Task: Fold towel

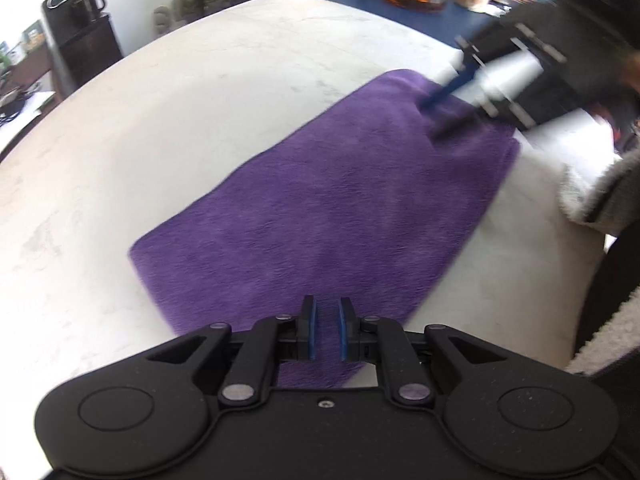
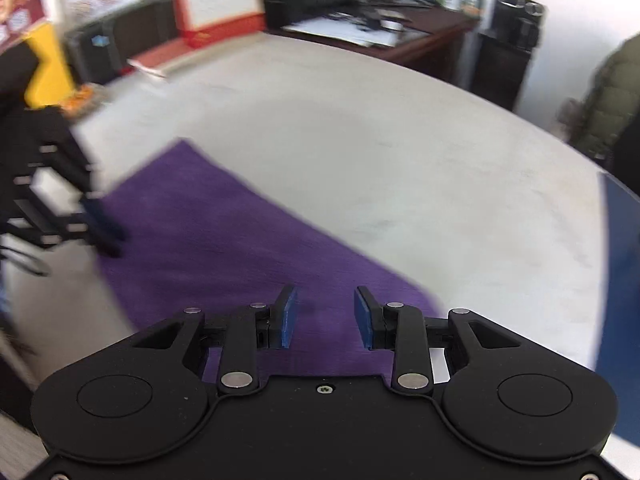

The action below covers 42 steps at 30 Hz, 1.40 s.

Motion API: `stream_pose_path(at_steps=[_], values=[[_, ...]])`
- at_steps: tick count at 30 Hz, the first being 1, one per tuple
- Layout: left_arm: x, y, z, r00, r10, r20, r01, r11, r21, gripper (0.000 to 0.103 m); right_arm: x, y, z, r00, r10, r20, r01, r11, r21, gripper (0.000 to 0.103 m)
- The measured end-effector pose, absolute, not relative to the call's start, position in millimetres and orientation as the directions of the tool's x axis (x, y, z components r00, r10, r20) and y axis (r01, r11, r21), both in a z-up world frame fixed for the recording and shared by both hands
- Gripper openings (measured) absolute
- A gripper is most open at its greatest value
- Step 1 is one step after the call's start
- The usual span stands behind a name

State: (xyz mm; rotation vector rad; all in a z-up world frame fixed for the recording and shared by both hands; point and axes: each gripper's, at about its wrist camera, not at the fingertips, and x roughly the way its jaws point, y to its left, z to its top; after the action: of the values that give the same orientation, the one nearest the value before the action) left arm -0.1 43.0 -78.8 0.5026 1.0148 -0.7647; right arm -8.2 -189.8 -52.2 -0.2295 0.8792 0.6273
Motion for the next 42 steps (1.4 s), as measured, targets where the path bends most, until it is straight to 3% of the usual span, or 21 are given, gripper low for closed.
stream_pose_path(at_steps=[4, 13, 21, 27, 31, 37, 42], values=[[-2.0, 45.9, -77.9, 0.322, -0.327, -0.889, 0.756, 0.654, 0.033, 0.012, -34.2, -168.0, -67.8, 0.406, 0.464, -0.787, -0.612, 0.778, 0.143, 0.03], [-5.6, 51.5, -77.4, 0.352, -0.334, -0.875, 0.737, 0.675, 0.039, 0.014, -68.7, -231.3, -81.2, 0.38, 0.451, -0.807, -0.403, 0.866, 0.295, 0.031], [-5.5, 49.2, -73.2, 0.425, -0.307, -0.851, 0.714, 0.692, 0.106, 0.014, -49.3, -231.4, -44.7, 0.547, 0.399, -0.736, -0.394, 0.898, 0.194, 0.031], [-10.7, 52.2, -83.5, 0.46, -0.31, -0.832, 0.673, 0.733, 0.099, 0.015, -40.7, -221.4, -76.4, 0.511, 0.284, -0.811, -0.408, 0.911, 0.062, 0.031], [-13.0, 63.5, -81.9, 0.463, -0.334, -0.821, 0.641, 0.766, 0.05, 0.016, -66.0, -224.6, -81.1, 0.526, 0.277, -0.804, -0.45, 0.893, 0.013, 0.033], [-11.0, 70.3, -68.8, 0.482, -0.338, -0.808, 0.62, 0.783, 0.043, 0.016, -66.5, -232.4, -74.8, 0.49, 0.282, -0.824, -0.455, 0.89, 0.034, 0.033], [1.8, 65.9, -60.4, 0.526, -0.354, -0.773, 0.589, 0.808, 0.031, 0.016, -50.9, -221.4, -44.7, 0.563, 0.368, -0.74, -0.465, 0.881, 0.084, 0.039]])
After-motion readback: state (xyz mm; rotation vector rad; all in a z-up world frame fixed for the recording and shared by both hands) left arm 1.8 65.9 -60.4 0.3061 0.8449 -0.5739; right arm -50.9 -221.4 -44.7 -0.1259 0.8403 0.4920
